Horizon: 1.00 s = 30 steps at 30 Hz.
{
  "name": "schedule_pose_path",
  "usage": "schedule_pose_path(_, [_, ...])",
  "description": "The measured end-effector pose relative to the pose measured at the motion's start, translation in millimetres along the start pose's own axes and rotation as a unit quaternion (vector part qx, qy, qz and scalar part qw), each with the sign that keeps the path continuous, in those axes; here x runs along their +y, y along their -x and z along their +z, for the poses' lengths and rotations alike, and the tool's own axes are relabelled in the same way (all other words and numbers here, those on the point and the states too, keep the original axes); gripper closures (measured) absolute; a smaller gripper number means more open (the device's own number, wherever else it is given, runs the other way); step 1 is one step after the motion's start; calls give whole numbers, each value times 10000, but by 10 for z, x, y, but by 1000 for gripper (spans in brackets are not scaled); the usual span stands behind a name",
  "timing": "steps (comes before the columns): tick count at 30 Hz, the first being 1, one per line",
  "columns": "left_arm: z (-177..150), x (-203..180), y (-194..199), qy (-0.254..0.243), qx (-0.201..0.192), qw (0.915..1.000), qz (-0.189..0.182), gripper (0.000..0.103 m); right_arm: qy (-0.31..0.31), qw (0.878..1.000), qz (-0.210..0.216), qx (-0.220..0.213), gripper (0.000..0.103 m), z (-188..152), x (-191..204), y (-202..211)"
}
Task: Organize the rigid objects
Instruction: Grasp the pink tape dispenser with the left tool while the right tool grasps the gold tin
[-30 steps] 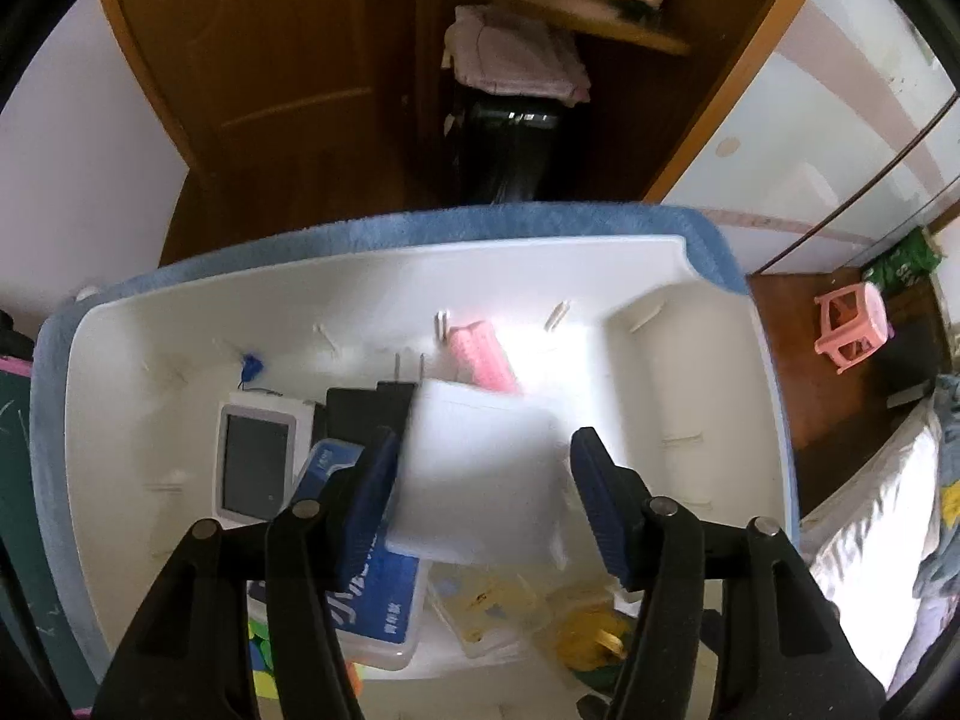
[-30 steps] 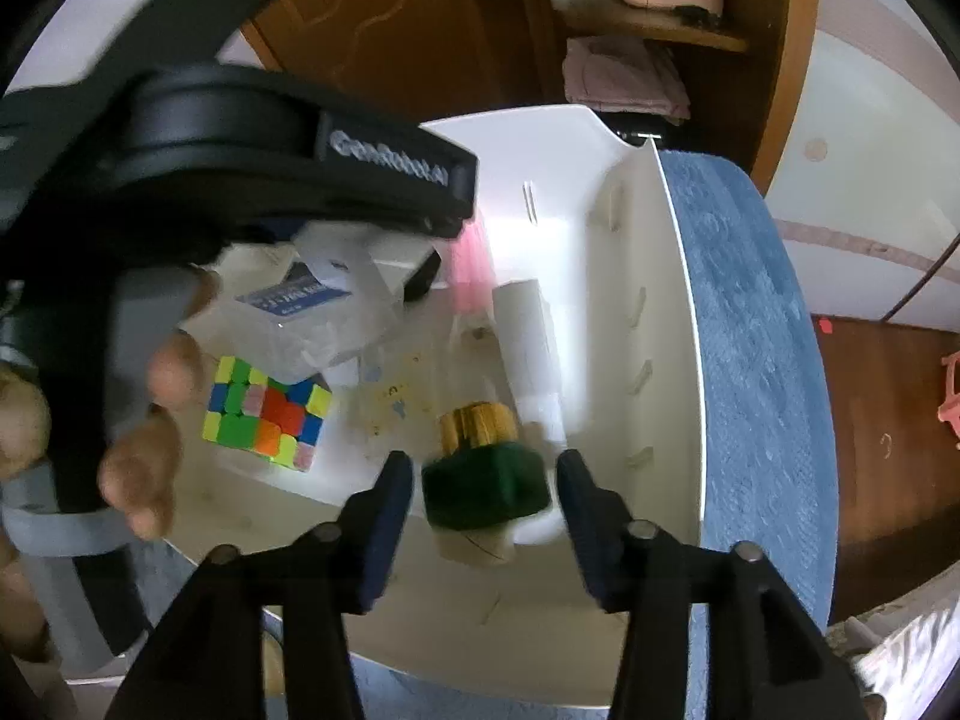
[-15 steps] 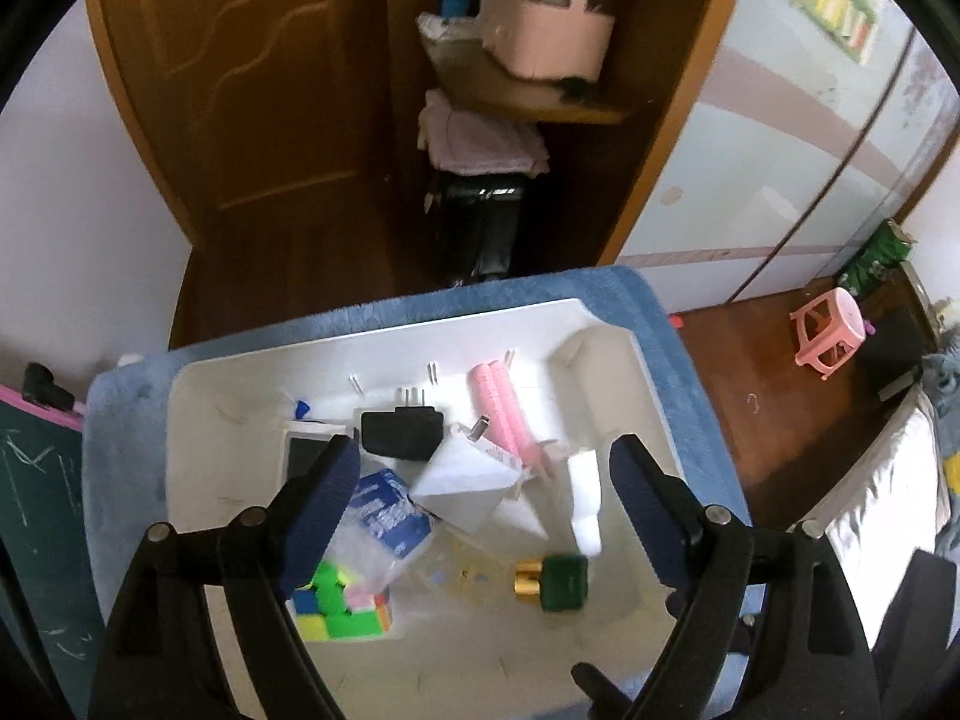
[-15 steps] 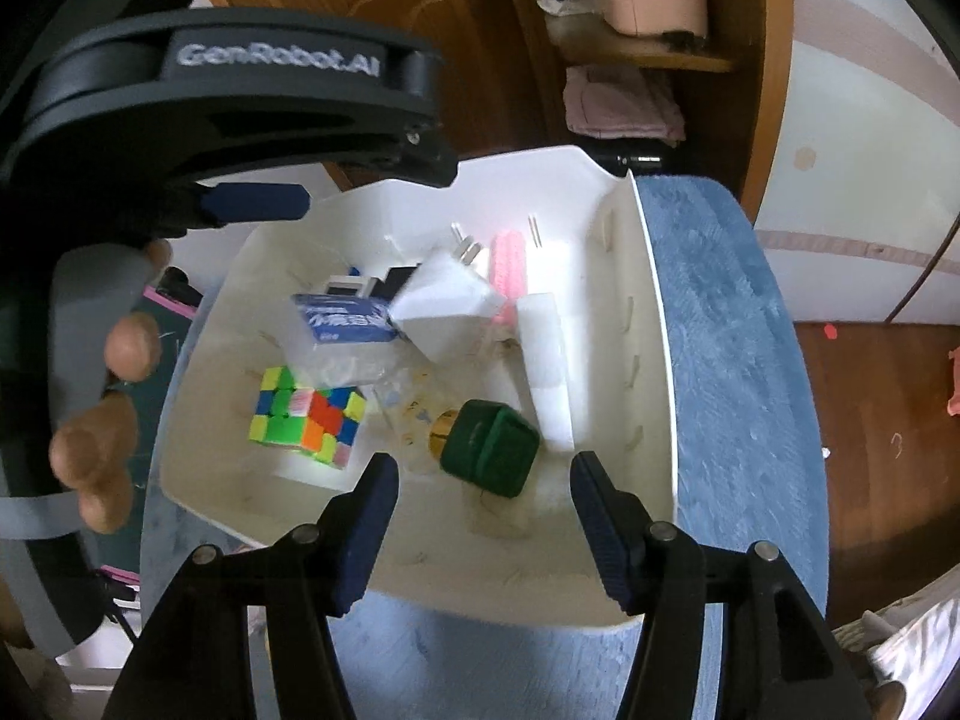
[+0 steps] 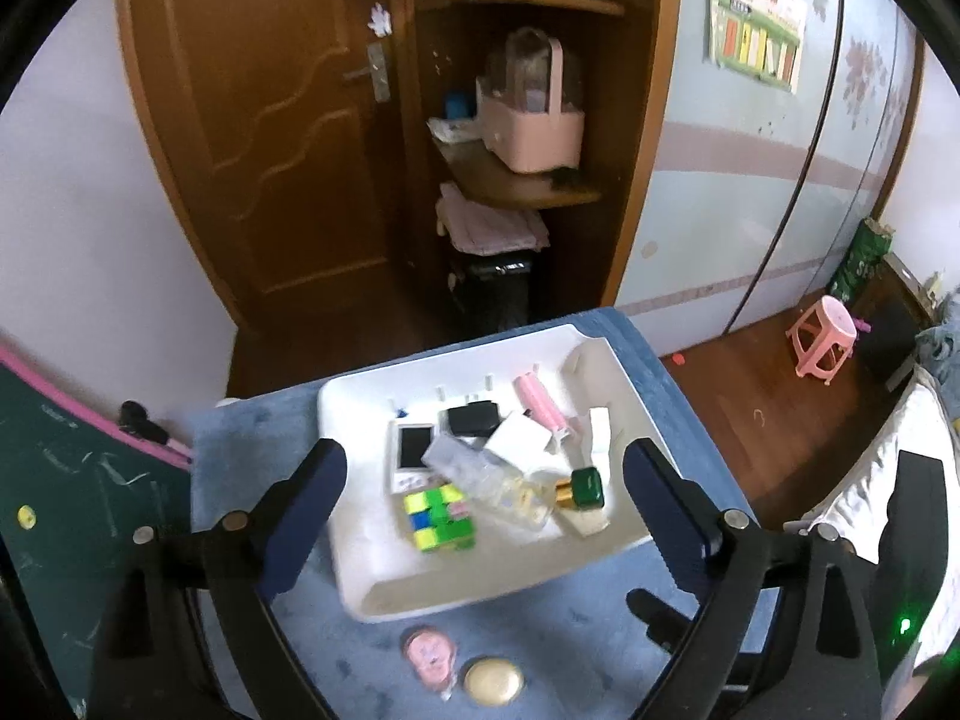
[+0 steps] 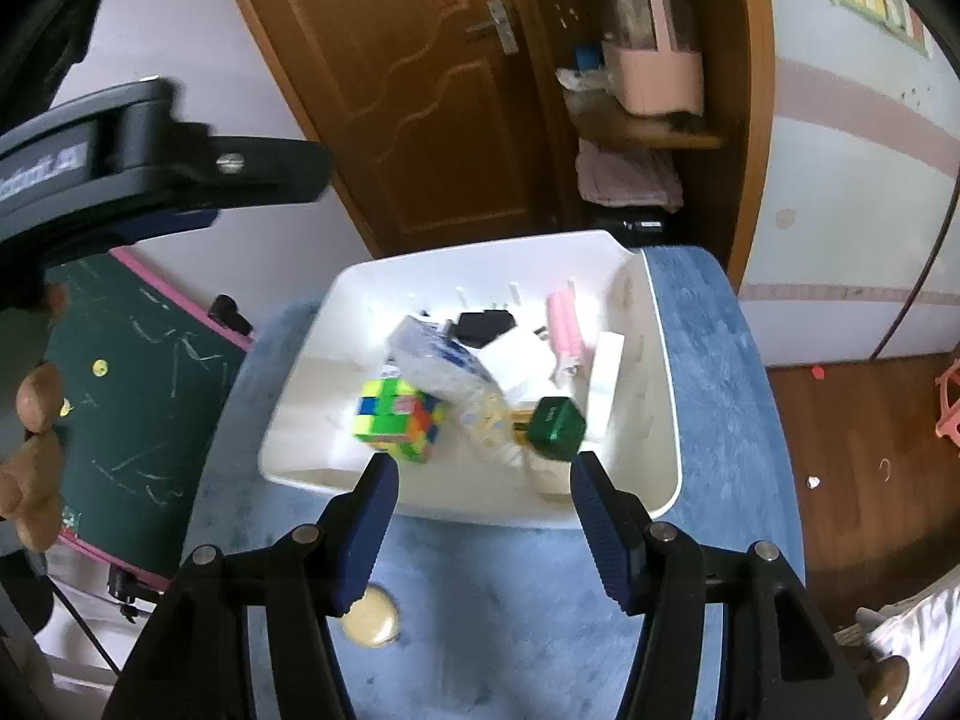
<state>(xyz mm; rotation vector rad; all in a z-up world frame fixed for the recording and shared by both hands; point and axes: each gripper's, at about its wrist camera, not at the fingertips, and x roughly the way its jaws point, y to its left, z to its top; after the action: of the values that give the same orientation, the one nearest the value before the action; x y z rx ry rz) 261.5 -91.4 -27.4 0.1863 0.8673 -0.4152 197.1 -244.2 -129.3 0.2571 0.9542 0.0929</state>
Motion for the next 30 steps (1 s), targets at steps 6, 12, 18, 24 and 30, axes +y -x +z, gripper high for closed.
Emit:
schedule_pose_path(6, [-301, 168, 395, 69, -210, 9997, 134, 8, 128, 9997, 23, -193, 42, -220, 301, 300])
schedule_pose_path(12, [-616, 319, 646, 232, -365, 9989, 176, 8, 311, 9989, -13, -344, 42, -467, 593, 506])
schedule_pose_path(18, [-952, 455, 596, 462, -334, 9981, 244, 2, 528, 9972, 25, -531, 32, -703, 828, 621])
schedule_pose_path(24, [-1367, 556, 244, 670, -39, 9971, 361, 2, 873, 9945, 14, -573, 31, -1003, 1009, 495])
schedule_pose_path(30, [-1755, 679, -309, 927, 405, 9942, 375, 2, 1047, 9936, -8, -416, 31, -1321, 1035, 66])
